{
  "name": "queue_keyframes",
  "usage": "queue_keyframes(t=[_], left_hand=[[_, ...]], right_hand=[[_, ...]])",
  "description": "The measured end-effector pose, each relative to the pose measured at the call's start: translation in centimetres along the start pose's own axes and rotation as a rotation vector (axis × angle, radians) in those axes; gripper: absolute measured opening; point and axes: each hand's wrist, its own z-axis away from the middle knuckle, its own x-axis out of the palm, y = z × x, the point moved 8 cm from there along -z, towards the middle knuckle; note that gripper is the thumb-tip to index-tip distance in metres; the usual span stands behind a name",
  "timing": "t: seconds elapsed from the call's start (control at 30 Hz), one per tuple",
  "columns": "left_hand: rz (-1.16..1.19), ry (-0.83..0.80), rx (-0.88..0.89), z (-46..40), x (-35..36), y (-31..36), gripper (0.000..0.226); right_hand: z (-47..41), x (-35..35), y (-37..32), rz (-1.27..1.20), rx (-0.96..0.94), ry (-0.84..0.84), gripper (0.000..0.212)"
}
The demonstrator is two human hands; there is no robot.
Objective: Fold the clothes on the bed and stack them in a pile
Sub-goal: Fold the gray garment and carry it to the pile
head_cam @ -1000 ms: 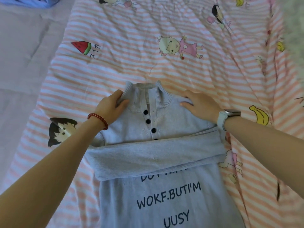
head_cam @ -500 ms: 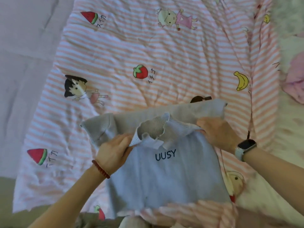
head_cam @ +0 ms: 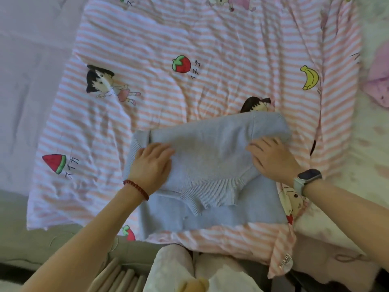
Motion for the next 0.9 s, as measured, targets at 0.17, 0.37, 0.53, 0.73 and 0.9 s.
queue_keyframes(t=[0.17, 0.37, 0.53, 0.73, 0.9], left_hand=[[0.085, -0.191, -0.515, -1.5, 3.8, -7.6, 0.051], [0.520, 0.117, -0.984, -0.1, 3.0, -13.9, 0.031], [0.747, 0.088, -0.977, 0.2, 2.0, -14.9, 0.021], [0.553, -0.054, -0.875, -1.3, 2.5, -13.3, 0.017], [0.693, 0.158, -1.172, 1.8, 2.4, -17.5, 0.028]], right_hand=[[-5.2, 3.1, 1.8, -0.012, 0.193, -0.239, 0.050], [-7.3, 5.1, 6.1, -0.102, 0.385, -0.345, 0.048], [-7.4, 4.9, 7.9, -0.115, 0.401, -0.369, 0.055], [-7.9, 4.5, 7.8, -0.046, 0.345, -0.411, 0.050], [-8.2, 2.9, 8.3, -0.051, 0.260, -0.327, 0.042]])
